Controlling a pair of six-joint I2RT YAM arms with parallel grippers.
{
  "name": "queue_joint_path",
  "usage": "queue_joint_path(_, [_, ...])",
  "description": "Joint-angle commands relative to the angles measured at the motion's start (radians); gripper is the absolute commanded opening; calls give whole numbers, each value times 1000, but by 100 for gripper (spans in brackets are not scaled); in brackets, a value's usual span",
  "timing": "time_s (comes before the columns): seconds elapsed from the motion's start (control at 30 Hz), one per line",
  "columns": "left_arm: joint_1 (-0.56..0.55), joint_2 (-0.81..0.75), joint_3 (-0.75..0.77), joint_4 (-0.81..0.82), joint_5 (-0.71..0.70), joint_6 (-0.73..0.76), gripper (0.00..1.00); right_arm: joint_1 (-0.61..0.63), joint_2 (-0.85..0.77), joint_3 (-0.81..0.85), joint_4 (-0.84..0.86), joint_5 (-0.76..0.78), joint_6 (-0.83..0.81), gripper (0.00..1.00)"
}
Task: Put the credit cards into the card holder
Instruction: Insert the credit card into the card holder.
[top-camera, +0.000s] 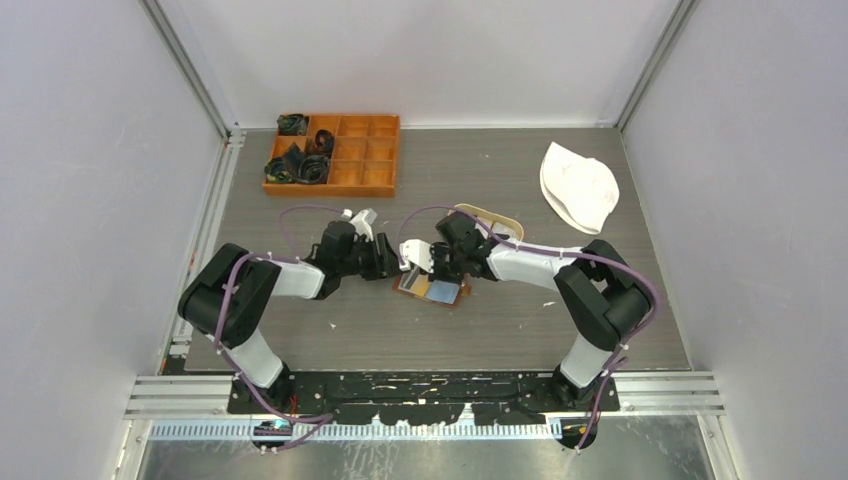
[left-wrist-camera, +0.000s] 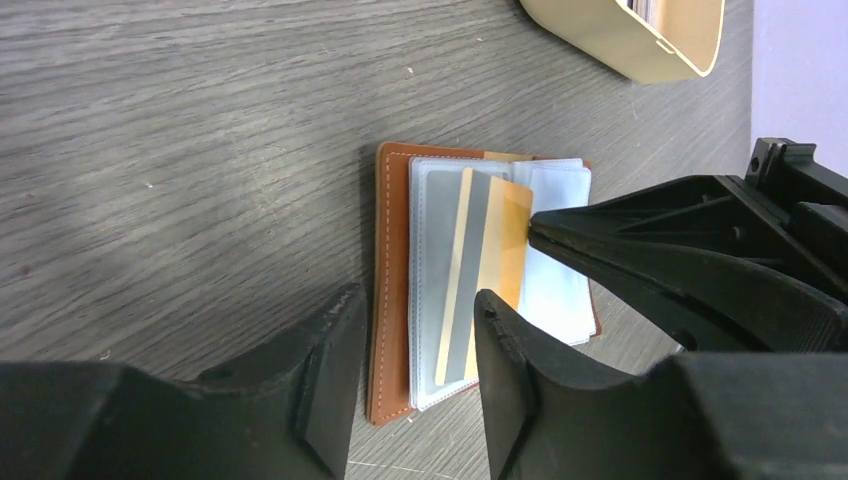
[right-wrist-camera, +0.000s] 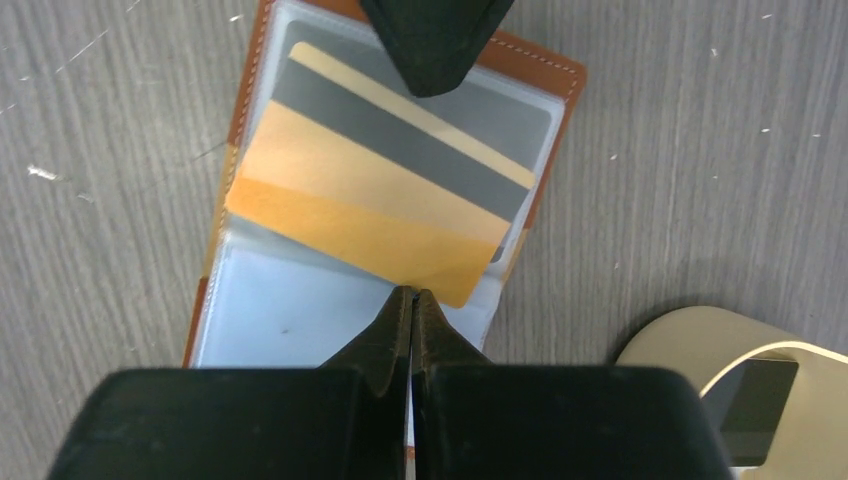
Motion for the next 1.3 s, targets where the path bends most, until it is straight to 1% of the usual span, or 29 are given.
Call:
queue_joint_path(0.0, [3, 56, 1, -2, 56, 8, 44, 27, 18, 17, 116, 77, 56, 1])
queue_joint_path(0.33, [3, 61, -23, 34, 89, -20, 42, 63, 36, 10, 203, 121, 141, 1])
queue_joint_path(0.5, [3, 61, -32, 53, 95, -36, 42, 68, 35, 19, 251, 136, 246, 1])
queue_joint_path(0.63, [3, 41, -44, 48, 78, -41, 42, 48, -12, 40, 203, 95, 305, 1])
queue_joint_path(0.67, [4, 36, -45, 45, 76, -41, 42, 39, -27, 55, 158, 76, 321, 1])
queue_joint_path(0.73, [4, 26, -49, 39, 76, -41, 42, 17, -45, 82, 66, 30, 305, 1])
queue_joint_path(0.83, [3, 20, -51, 36, 78, -39, 42, -14, -45, 106, -45, -18, 225, 1])
queue_joint_path(1.07, [3, 38, -53, 72, 101, -57, 42, -19, 49, 137, -68, 15, 250, 1])
queue_joint_path(1.27, [4, 55, -68, 128, 124, -79, 42, -10, 82, 134, -17, 40, 298, 1])
